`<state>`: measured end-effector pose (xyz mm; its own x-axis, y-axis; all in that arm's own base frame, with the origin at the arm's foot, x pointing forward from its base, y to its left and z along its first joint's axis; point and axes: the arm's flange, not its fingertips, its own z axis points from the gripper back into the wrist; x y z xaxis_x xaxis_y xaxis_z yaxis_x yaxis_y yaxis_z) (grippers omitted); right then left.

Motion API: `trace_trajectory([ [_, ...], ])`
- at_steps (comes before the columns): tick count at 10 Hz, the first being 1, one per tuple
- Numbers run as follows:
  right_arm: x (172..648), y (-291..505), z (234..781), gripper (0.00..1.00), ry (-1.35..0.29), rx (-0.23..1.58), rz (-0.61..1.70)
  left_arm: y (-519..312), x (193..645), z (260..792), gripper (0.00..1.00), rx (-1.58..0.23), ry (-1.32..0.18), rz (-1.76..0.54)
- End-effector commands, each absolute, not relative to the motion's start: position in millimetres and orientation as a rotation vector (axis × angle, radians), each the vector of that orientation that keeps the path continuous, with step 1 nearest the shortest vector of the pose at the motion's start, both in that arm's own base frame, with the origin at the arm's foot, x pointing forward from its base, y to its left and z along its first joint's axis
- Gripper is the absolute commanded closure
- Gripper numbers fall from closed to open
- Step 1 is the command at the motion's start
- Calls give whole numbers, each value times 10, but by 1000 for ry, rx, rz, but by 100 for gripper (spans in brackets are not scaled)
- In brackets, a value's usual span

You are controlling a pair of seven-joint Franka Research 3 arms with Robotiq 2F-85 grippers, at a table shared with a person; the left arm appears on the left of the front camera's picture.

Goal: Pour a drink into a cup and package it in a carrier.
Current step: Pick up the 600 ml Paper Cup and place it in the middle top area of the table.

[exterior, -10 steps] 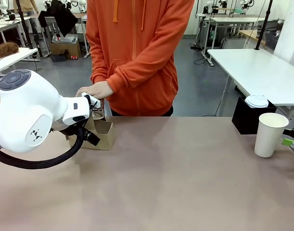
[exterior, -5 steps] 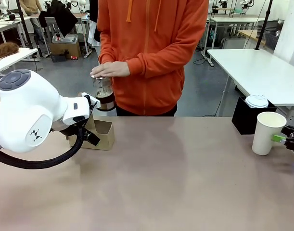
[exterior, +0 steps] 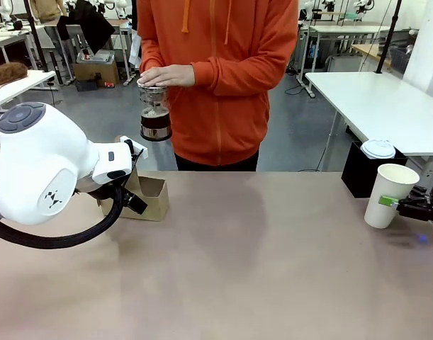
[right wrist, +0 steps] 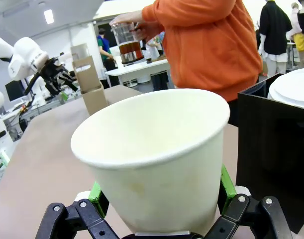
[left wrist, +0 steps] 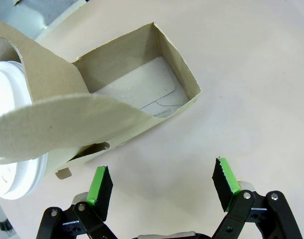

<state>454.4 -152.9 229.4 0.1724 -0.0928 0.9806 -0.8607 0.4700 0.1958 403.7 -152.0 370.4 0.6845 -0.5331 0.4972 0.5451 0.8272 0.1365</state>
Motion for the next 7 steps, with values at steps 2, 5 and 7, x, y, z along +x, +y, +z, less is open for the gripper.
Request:
trace_trajectory([
  [2,4655,-1431,2300,0,-1298,932,665,-1516,4035,3705,0,-25,-550,-604],
  [5,4597,-1460,2285,20,-1294,957,689,-1516,4035,3705,0,-25,-550,-604],
  [7,4597,-1460,2285,20,-1294,957,689,-1516,4035,3705,0,-25,-550,-604],
])
